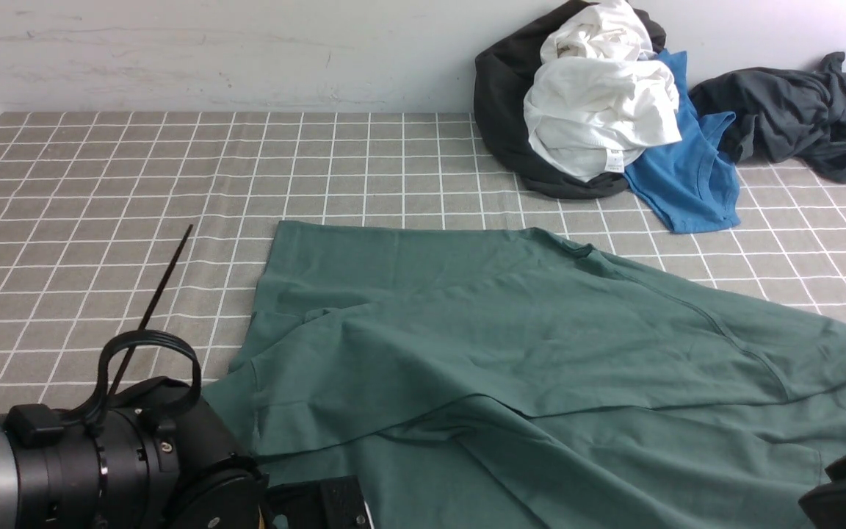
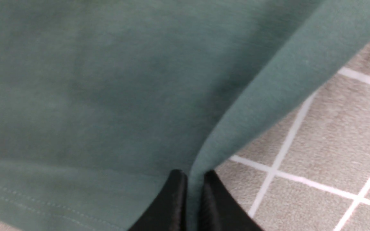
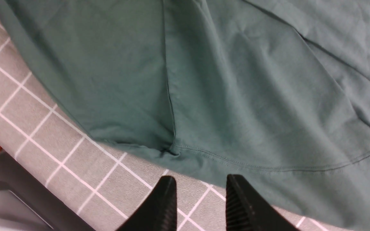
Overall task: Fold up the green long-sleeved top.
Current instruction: Use both arms simultaneously to clamp the lower edge of the clothing fabric
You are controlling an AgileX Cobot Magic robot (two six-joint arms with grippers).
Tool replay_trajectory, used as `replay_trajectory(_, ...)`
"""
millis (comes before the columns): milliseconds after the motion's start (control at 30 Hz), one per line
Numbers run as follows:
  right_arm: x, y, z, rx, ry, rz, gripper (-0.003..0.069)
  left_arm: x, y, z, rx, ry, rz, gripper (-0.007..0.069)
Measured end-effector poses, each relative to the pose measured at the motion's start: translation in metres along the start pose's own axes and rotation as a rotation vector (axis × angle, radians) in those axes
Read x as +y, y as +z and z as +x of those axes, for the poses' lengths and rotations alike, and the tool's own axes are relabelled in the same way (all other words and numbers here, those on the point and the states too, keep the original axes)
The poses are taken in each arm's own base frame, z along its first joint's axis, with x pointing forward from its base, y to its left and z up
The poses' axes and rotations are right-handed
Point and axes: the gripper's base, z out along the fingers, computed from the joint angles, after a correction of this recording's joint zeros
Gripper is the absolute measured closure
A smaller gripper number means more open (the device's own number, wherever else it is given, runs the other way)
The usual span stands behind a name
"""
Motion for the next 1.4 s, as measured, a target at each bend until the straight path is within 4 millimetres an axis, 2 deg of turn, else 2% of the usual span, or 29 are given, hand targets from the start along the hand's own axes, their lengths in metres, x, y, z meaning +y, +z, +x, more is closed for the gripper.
replay_trajectory(133,0.000,0.002,0.002,0.009,-0.090,-0.002,0.0431,0.001,-0.003,0.005,0.035,-0.066,-0.004,0.0626)
replay_trajectory(267,0.000,0.015,0.012,0.060,-0.209,-0.019,0.0370,0.003,-0.013,0.017,0.075,-0.139,0.009,0.0629)
replay_trajectory(367,0.001,0.039,0.030,0.123,-0.310,-0.044,0.0275,0.003,-0.022,0.036,0.088,-0.185,0.010,0.0629)
replay_trajectory(467,0.000,0.061,0.044,0.128,-0.374,-0.036,0.0216,0.001,-0.025,0.046,0.089,-0.203,0.009,0.0629)
replay_trajectory(500,0.000,0.063,0.044,0.120,-0.378,-0.031,0.0209,0.001,-0.025,0.047,0.090,-0.205,0.010,0.0629)
replay_trajectory(600,-0.007,0.091,0.058,0.132,-0.450,0.030,0.0181,-0.001,-0.027,0.051,0.078,-0.212,0.007,0.0629)
replay_trajectory(667,-0.012,0.105,0.063,0.154,-0.498,0.072,0.0181,-0.001,-0.028,0.051,0.074,-0.218,0.010,0.0629)
replay_trajectory(700,-0.012,0.105,0.063,0.150,-0.499,0.073,0.0181,-0.001,-0.028,0.051,0.073,-0.220,0.010,0.0629)
replay_trajectory(733,-0.017,0.116,0.065,0.177,-0.537,0.101,0.0180,-0.001,-0.028,0.050,0.067,-0.225,0.012,0.0629)
replay_trajectory(867,-0.022,0.132,0.063,0.214,-0.571,0.121,0.0180,-0.001,-0.028,0.050,0.057,-0.230,0.011,0.0629)
replay_trajectory(933,-0.025,0.148,0.063,0.262,-0.596,0.107,0.0180,0.000,-0.028,0.049,0.046,-0.230,0.007,0.0629)
replay_trajectory(1067,-0.029,0.165,0.065,0.338,-0.644,0.080,0.0180,-0.001,-0.027,0.048,0.045,-0.231,0.009,0.0629)
replay_trajectory(1167,-0.030,0.170,0.067,0.372,-0.685,0.065,0.0189,-0.001,-0.027,0.048,0.044,-0.232,0.009,0.0629)
replay_trajectory(1300,-0.030,0.172,0.066,0.384,-0.753,0.046,0.0235,0.000,-0.027,0.048,0.039,-0.232,0.007,0.0629)
replay_trajectory(1400,-0.030,0.173,0.066,0.386,-0.799,0.031,0.0351,0.000,-0.027,0.046,0.021,-0.232,0.000,0.0629)
